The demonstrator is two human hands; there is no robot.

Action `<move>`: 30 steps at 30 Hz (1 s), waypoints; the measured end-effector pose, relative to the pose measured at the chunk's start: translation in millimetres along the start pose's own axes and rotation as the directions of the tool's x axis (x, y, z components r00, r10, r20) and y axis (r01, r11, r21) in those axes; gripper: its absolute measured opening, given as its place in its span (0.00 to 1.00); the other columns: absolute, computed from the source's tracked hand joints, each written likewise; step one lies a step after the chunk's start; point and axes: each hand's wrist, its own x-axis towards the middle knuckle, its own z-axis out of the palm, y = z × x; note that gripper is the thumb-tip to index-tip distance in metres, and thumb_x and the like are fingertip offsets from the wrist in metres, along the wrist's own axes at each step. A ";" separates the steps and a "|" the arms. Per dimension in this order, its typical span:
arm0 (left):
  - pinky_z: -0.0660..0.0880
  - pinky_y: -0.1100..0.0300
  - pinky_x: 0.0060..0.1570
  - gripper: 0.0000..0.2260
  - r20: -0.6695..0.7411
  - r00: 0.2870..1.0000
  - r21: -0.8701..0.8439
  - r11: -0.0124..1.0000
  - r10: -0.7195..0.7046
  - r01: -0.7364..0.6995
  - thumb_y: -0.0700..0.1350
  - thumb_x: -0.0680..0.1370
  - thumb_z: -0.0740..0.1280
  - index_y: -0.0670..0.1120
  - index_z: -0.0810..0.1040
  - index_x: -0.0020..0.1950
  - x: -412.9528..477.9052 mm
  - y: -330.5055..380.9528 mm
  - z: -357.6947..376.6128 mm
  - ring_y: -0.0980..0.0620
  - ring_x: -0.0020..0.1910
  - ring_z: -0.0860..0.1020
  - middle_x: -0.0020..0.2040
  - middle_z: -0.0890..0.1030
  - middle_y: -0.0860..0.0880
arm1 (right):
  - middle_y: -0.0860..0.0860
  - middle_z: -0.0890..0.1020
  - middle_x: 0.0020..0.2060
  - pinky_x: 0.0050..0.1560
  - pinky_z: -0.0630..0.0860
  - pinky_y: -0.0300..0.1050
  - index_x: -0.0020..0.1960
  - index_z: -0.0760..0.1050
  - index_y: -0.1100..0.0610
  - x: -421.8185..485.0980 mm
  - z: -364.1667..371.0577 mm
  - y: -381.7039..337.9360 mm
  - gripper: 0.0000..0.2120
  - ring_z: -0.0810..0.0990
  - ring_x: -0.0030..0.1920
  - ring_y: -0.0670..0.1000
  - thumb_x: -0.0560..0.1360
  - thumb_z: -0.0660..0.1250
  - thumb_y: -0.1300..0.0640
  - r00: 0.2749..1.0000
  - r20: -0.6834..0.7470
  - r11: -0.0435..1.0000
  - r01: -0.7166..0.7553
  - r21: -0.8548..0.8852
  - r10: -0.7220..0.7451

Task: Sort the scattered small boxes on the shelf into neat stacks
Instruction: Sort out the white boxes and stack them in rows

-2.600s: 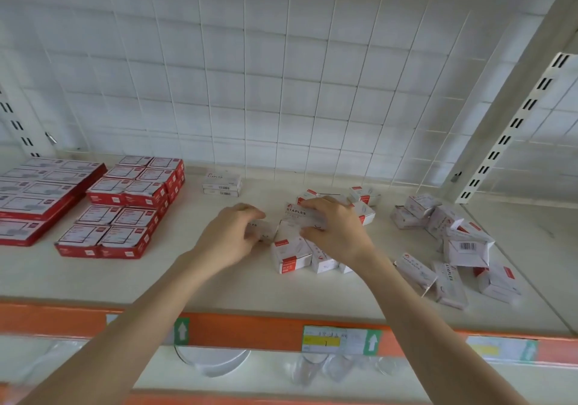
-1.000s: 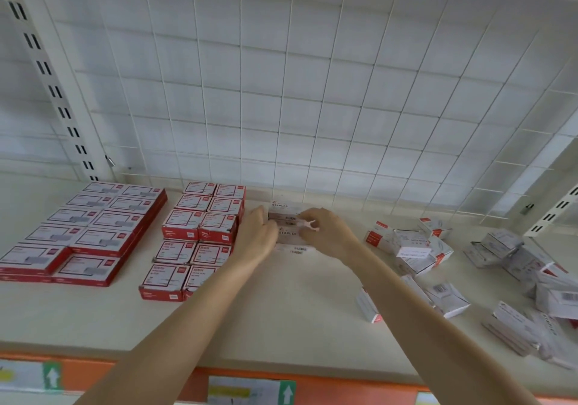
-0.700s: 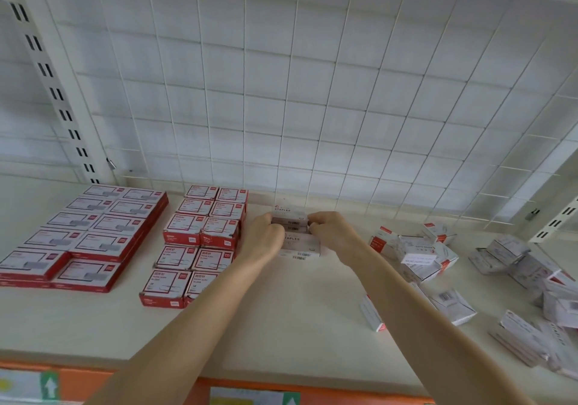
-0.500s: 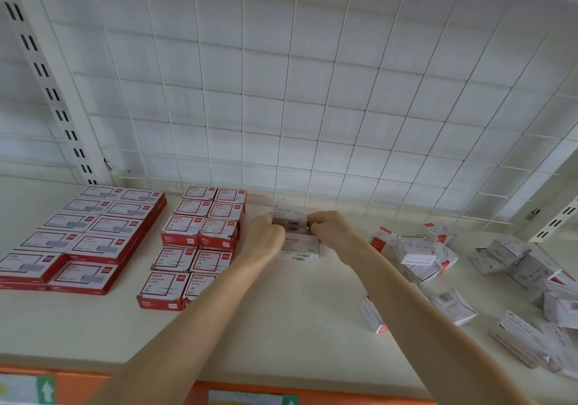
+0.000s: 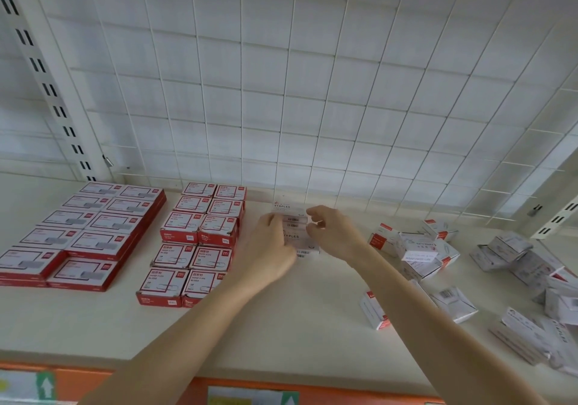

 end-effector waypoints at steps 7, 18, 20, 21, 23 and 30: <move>0.66 0.59 0.61 0.28 0.030 0.989 0.305 0.941 0.143 -0.146 0.44 0.76 0.59 0.43 0.52 0.74 -35.0 -5.2 7.3 0.47 0.69 0.60 0.72 0.56 0.47 | 0.56 0.75 0.57 0.56 0.71 0.46 0.65 0.70 0.57 -13.3 12.5 4.5 0.22 0.74 0.57 0.56 0.72 0.67 0.57 0.986 0.070 0.942 0.168 -0.291 -0.154; 0.65 0.51 0.61 0.33 0.149 0.966 0.563 0.785 0.210 -0.258 0.60 0.73 0.42 0.45 0.53 0.75 -36.5 -6.2 29.8 0.46 0.71 0.55 0.73 0.56 0.46 | 0.55 0.75 0.57 0.53 0.71 0.45 0.65 0.69 0.58 -20.8 -14.5 22.0 0.21 0.73 0.56 0.55 0.74 0.65 0.59 0.994 -0.092 0.955 0.036 -0.293 -0.066; 0.63 0.50 0.61 0.41 0.141 0.973 0.574 0.785 0.185 -0.233 0.63 0.65 0.34 0.46 0.53 0.75 -32.8 -4.6 33.5 0.46 0.71 0.54 0.73 0.56 0.47 | 0.55 0.75 0.57 0.51 0.70 0.43 0.65 0.69 0.58 -22.4 -16.0 24.1 0.21 0.73 0.56 0.55 0.74 0.65 0.59 0.994 -0.095 0.957 0.019 -0.291 -0.049; 0.62 0.50 0.61 0.41 0.128 0.977 0.581 0.786 0.168 -0.211 0.64 0.65 0.34 0.47 0.53 0.74 -31.2 -4.8 34.8 0.46 0.71 0.54 0.73 0.55 0.47 | 0.55 0.75 0.57 0.51 0.69 0.42 0.66 0.68 0.58 -23.4 -16.7 24.7 0.21 0.73 0.56 0.54 0.74 0.65 0.59 0.995 -0.092 0.957 0.013 -0.291 -0.042; 0.61 0.48 0.62 0.34 0.108 0.984 0.596 0.783 0.140 -0.177 0.64 0.74 0.42 0.47 0.53 0.75 -28.5 -7.1 36.8 0.46 0.71 0.53 0.73 0.54 0.47 | 0.54 0.75 0.57 0.50 0.68 0.41 0.66 0.68 0.57 -24.8 -18.5 25.6 0.21 0.73 0.56 0.54 0.74 0.65 0.59 0.995 -0.096 0.957 0.004 -0.291 -0.034; 0.62 0.47 0.63 0.29 0.041 0.993 0.598 0.794 0.109 -0.112 0.61 0.78 0.51 0.47 0.53 0.74 -20.6 -14.4 37.9 0.43 0.71 0.53 0.74 0.54 0.46 | 0.55 0.75 0.58 0.53 0.70 0.43 0.66 0.68 0.57 -27.1 -24.7 25.1 0.20 0.73 0.57 0.54 0.74 0.64 0.58 0.997 -0.081 0.956 -0.018 -0.294 -0.006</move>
